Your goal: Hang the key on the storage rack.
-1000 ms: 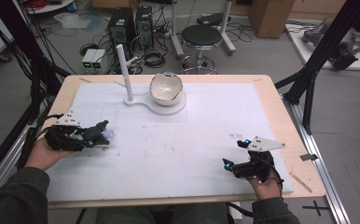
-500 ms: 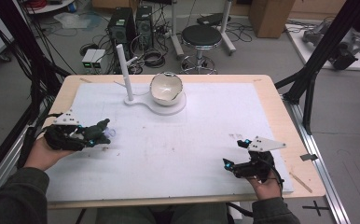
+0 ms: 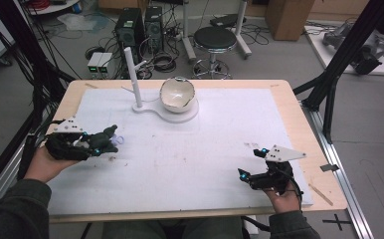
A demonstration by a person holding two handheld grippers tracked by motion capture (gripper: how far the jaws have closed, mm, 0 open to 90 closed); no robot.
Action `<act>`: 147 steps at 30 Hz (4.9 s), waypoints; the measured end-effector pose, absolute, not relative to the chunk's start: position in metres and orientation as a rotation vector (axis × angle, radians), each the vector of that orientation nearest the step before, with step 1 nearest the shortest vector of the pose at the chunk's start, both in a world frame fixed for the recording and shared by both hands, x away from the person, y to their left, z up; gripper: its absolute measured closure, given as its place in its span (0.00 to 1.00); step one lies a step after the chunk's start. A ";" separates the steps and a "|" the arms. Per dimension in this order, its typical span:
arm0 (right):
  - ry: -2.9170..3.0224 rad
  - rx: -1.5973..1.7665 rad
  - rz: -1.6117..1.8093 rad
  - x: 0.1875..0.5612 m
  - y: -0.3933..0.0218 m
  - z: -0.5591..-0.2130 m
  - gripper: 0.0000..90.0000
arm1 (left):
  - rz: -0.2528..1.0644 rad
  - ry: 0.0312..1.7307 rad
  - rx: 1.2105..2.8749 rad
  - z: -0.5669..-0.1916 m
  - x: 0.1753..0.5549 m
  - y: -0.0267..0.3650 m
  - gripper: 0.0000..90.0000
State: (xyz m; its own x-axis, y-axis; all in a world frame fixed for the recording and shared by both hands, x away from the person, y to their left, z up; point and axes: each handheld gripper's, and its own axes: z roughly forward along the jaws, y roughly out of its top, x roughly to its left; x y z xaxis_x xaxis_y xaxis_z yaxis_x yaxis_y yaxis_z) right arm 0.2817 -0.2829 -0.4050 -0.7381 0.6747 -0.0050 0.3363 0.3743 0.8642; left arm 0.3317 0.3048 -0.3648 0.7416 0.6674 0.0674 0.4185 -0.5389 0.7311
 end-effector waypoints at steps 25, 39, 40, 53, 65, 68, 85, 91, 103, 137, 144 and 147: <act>2.292 0.871 1.323 0.287 -0.284 -0.409 0.11 | 0.428 0.796 2.189 -0.350 0.335 0.293 0.50; 2.296 0.856 1.326 0.286 -0.280 -0.406 0.11 | 0.441 0.799 2.164 -0.336 0.338 0.286 0.50; 2.296 0.856 1.326 0.286 -0.280 -0.406 0.11 | 0.443 0.797 2.165 -0.335 0.339 0.286 0.50; 2.307 0.847 1.331 0.287 -0.276 -0.406 0.11 | 0.454 0.835 2.125 -0.324 0.345 0.284 0.50; 2.312 0.848 1.335 0.289 -0.276 -0.407 0.11 | 0.451 0.877 2.084 -0.312 0.361 0.281 0.50; 2.309 0.846 1.334 0.289 -0.277 -0.407 0.11 | 0.448 0.883 2.072 -0.308 0.364 0.282 0.50; 2.312 0.845 1.342 0.289 -0.276 -0.407 0.11 | 0.462 0.935 2.028 -0.289 0.387 0.276 0.50; 2.309 0.840 1.348 0.290 -0.277 -0.407 0.11 | 0.471 0.941 2.035 -0.282 0.395 0.271 0.50; 2.313 0.843 1.353 0.290 -0.278 -0.407 0.11 | 0.502 1.002 2.017 -0.276 0.411 0.269 0.50; 2.326 0.844 1.356 0.292 -0.277 -0.409 0.11 | 0.544 1.133 1.960 -0.285 0.436 0.266 0.50; 2.329 0.843 1.359 0.292 -0.277 -0.409 0.11 | 0.546 1.168 1.961 -0.287 0.439 0.265 0.50; 2.326 0.844 1.361 0.292 -0.278 -0.409 0.11 | 0.550 1.182 1.972 -0.289 0.440 0.264 0.50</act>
